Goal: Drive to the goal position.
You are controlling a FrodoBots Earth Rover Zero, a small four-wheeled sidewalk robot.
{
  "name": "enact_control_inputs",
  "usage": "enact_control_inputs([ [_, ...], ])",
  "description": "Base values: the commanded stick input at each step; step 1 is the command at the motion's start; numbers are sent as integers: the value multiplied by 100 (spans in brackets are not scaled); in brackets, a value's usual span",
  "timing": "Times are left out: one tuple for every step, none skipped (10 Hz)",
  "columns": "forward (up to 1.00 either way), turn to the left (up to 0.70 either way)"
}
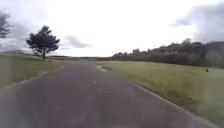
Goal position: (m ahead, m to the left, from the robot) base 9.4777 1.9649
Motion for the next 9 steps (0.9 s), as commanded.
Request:
enact_control_inputs([
  [70,12],
  [70,32],
  [70,35],
  [70,35],
  [70,35],
  [70,35],
  [70,35],
  [70,35],
  [70,35],
])
